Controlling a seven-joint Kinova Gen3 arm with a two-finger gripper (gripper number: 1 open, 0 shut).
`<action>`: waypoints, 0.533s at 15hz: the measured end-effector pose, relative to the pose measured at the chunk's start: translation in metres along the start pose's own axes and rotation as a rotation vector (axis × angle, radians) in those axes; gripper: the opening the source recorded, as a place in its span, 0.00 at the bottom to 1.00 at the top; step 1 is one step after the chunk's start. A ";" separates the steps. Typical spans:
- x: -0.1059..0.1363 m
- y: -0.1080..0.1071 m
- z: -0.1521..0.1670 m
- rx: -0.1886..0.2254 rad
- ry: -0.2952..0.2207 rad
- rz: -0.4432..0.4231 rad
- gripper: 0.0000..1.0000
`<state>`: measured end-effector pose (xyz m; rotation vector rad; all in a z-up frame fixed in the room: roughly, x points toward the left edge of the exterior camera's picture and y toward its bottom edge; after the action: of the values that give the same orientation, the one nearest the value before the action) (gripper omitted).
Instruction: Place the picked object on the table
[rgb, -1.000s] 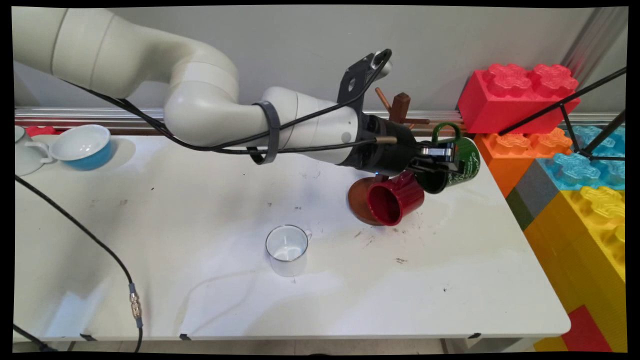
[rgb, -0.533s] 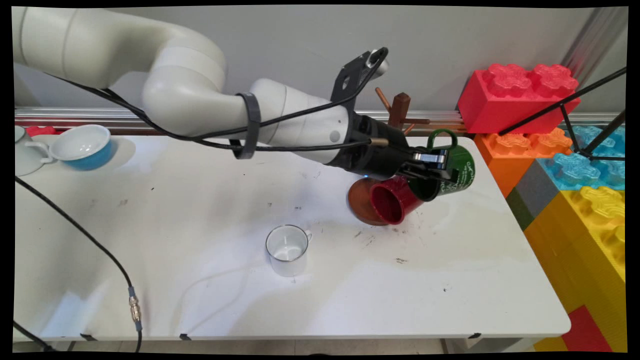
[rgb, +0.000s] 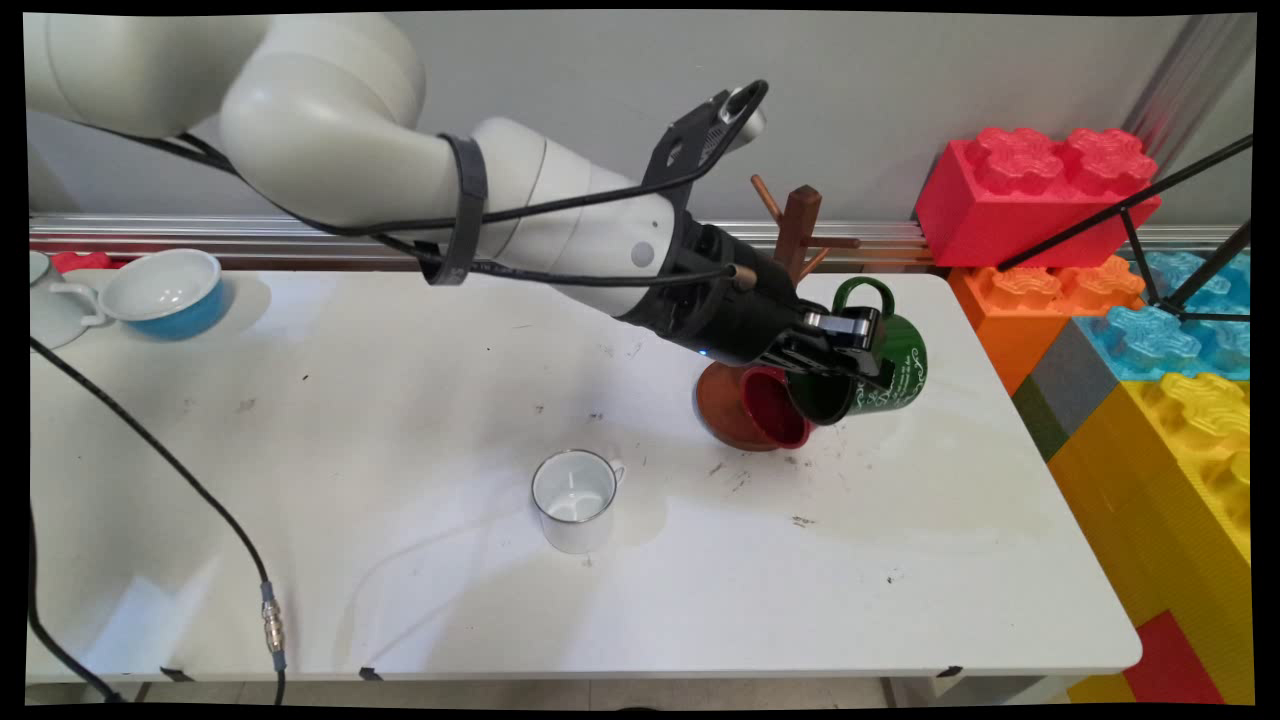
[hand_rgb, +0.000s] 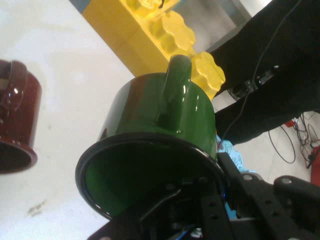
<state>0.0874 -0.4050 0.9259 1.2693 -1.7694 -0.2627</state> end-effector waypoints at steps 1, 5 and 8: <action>0.001 0.002 -0.002 0.012 -0.011 -0.002 0.00; 0.009 0.010 -0.012 0.103 -0.042 0.001 0.00; 0.015 0.013 -0.018 0.172 -0.064 0.000 0.00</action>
<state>0.0925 -0.4062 0.9526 1.3951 -1.8791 -0.1552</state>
